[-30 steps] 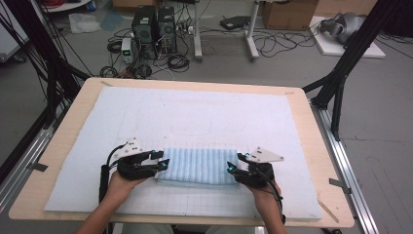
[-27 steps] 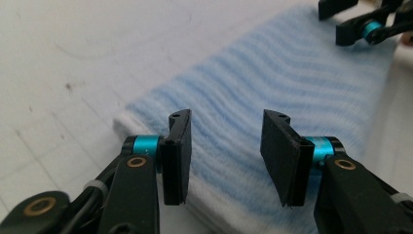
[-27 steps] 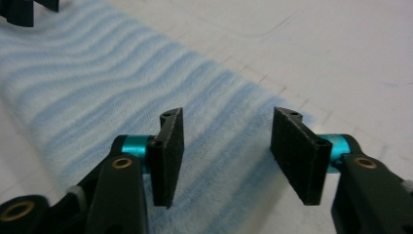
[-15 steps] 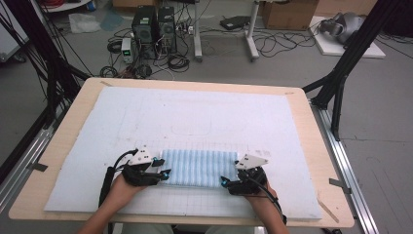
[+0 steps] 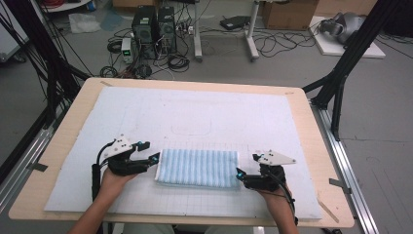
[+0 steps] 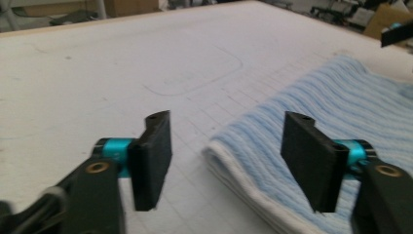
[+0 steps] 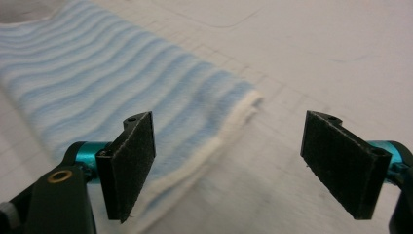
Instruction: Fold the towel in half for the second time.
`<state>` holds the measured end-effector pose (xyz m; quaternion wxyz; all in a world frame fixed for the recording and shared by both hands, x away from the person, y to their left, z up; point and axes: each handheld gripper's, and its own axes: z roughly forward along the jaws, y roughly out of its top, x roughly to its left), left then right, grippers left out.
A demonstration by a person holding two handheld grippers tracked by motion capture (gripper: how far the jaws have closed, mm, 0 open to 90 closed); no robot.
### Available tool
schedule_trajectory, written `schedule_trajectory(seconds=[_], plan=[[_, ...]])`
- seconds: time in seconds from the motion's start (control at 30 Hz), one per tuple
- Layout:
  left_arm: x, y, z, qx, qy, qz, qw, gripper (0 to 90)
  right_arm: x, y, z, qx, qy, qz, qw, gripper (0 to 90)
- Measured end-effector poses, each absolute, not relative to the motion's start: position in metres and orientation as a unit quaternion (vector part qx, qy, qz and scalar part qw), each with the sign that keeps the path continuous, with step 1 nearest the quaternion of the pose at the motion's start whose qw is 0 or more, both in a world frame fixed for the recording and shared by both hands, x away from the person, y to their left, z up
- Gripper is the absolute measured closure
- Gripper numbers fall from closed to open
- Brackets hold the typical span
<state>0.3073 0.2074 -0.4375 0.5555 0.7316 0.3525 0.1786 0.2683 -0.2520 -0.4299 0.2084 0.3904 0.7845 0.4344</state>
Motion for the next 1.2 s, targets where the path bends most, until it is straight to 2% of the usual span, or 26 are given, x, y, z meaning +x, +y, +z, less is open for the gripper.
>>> schedule_trajectory(seconds=[0.13,0.3,0.6,1.2], plan=[[0.310,0.215,-0.436,0.713,0.372,0.186,0.564,18.9,0.268,-0.264,-0.427,0.408,0.775,0.428,0.222,14.1],[0.309,0.223,-0.433,0.701,0.367,0.187,0.583,18.7,0.268,-0.278,-0.424,0.424,0.760,0.437,0.228,11.8],[0.308,0.230,-0.431,0.702,0.362,0.198,0.580,19.8,0.265,-0.295,-0.418,0.437,0.742,0.446,0.245,11.3],[0.301,0.238,-0.432,0.699,0.367,0.203,0.579,20.5,0.264,-0.295,-0.415,0.444,0.730,0.455,0.248,11.3]])
